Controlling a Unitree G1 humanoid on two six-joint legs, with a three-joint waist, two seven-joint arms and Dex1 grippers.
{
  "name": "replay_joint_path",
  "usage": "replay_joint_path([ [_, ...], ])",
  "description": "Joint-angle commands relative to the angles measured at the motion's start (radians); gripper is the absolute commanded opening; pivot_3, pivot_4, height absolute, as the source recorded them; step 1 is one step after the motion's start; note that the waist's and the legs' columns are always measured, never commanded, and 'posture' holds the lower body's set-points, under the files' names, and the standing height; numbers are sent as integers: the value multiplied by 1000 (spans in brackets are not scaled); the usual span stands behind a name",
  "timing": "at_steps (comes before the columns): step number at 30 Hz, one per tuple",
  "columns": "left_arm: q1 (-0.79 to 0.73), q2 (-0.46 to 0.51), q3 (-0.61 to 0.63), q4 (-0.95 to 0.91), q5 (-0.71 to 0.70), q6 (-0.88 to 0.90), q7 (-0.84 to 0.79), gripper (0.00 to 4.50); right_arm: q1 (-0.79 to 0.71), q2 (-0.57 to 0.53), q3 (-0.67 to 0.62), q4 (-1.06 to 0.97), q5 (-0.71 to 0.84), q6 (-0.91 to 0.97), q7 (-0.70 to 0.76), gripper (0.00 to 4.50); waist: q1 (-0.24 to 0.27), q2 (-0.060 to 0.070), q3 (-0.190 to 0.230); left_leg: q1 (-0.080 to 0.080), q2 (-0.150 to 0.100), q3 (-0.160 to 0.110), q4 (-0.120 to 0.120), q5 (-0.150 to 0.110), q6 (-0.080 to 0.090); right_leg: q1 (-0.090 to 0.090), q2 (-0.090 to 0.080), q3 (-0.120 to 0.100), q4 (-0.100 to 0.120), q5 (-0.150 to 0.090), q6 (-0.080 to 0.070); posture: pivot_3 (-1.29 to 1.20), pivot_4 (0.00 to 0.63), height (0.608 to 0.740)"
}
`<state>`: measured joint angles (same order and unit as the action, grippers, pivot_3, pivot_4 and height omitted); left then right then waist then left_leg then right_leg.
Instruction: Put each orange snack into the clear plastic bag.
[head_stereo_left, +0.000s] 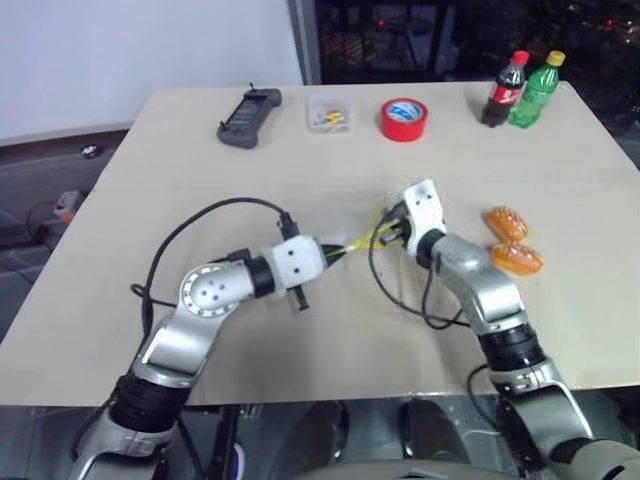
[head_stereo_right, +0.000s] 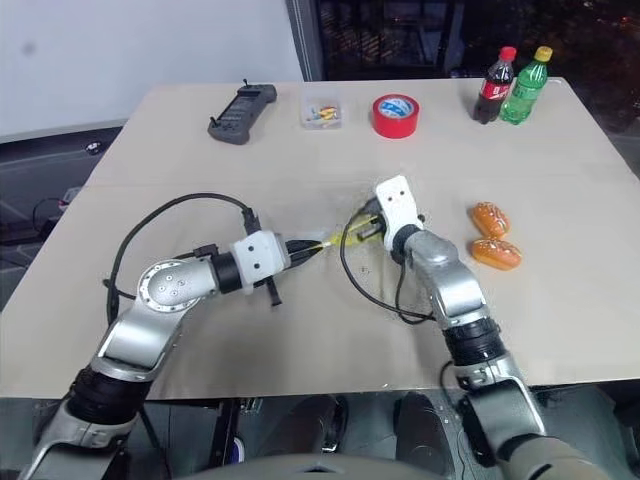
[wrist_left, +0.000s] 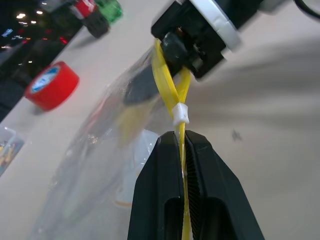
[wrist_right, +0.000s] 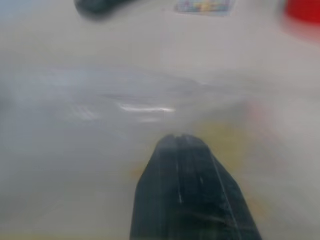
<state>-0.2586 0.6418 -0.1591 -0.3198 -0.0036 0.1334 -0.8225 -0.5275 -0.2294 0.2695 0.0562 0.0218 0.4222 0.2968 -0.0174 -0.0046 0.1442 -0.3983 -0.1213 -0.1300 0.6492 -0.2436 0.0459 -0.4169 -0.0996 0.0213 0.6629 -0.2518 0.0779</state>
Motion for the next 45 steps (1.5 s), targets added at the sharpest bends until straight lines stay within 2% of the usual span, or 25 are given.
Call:
replay_joint_path([
  [1,-15,31,18,46,6,-104,-20,0,-27,-140,201,55,-305,-336,-5,11,-2,0,0,0,0,0,0,0,0,0,0,0,0,0,0,0,150,740],
  [2,-19,30,18,57,7,-114,-17,0,-40,-163,226,72,-360,-389,-22,11,-3,0,0,0,1,0,0,0,0,0,1,0,0,0,0,0,150,740],
  [3,-24,26,18,67,7,-119,-11,0,-52,-178,244,88,-404,-425,-33,574,-3,0,0,1,2,0,0,0,0,0,2,0,1,0,0,0,150,740],
  [4,-31,20,18,77,8,-120,-4,0,-62,-185,255,105,-435,-454,-41,842,-4,0,0,1,2,0,0,0,0,0,2,0,1,0,0,0,150,740],
  [5,-37,15,16,84,10,-121,2,0,-68,-188,260,119,-462,-475,-54,1395,-5,0,0,1,3,0,0,0,0,0,3,0,1,0,0,0,150,740],
  [6,-41,7,16,90,10,-119,10,0,-74,-190,262,132,-485,-490,-62,1673,-5,0,0,1,3,0,0,0,-1,0,3,0,1,0,0,0,150,740],
  [10,-62,-27,18,105,27,-62,56,0,-81,-206,232,118,-551,-501,-71,3818,0,0,0,1,3,0,0,0,-1,0,3,0,1,0,0,0,150,740],
  [11,-67,-36,19,108,33,-45,68,0,-77,-211,221,102,-553,-501,-62,4198,2,0,0,1,3,0,0,0,-1,0,3,1,0,0,0,0,150,740],
  [12,-73,-44,19,112,37,-27,82,0,-72,-217,210,84,-552,-500,-51,4386,2,0,0,0,2,0,0,0,-1,0,3,1,0,0,0,0,150,740],
  [15,-97,-68,12,139,63,6,120,0,-10,-263,134,-63,-440,-425,95,4386,7,0,0,0,2,-1,0,0,-1,1,3,0,0,0,0,0,150,740],
  [18,-116,-85,9,162,83,22,151,0,78,-287,15,-219,-264,-274,235,4386,7,0,0,0,2,-1,1,0,0,2,3,-1,0,0,0,0,150,740],
  [22,-134,-101,13,173,85,31,172,0,146,-299,-197,-343,-63,-41,305,4386,4,-1,0,0,2,-1,1,0,0,2,3,0,0,0,0,0,150,740],
  [24,-143,-105,14,179,82,33,174,0,142,-330,-262,-301,-55,33,292,4386,6,-1,0,0,2,-1,1,0,0,2,2,0,0,0,0,0,150,740],
  [29,-149,-116,1,185,79,30,171,0,28,-350,-350,-22,-8,158,269,4386,2,0,0,2,3,-1,2,0,0,4,2,0,1,0,0,0,150,740],
  [34,-135,-126,-7,163,82,38,170,0,-70,-387,-323,250,-5,135,327,4386,3,0,0,1,3,0,1,0,0,3,-2,0,0,0,0,0,150,740],
  [37,-121,-130,-7,139,80,49,171,0,-109,-403,-312,364,-12,100,340,3454,6,-1,0,1,1,0,1,0,0,4,-2,0,-1,0,0,0,150,740],
  [42,-103,-130,8,119,75,63,180,0,-103,-415,-317,307,4,93,357,1453,5,-1,0,1,2,0,1,0,0,4,-3,-1,-1,0,0,0,150,740],
  [45,-102,-130,12,117,72,66,182,0,-86,-425,-330,188,26,101,376,1453,4,0,1,1,2,0,1,0,0,4,-3,-1,-1,0,0,0,150,740],
])
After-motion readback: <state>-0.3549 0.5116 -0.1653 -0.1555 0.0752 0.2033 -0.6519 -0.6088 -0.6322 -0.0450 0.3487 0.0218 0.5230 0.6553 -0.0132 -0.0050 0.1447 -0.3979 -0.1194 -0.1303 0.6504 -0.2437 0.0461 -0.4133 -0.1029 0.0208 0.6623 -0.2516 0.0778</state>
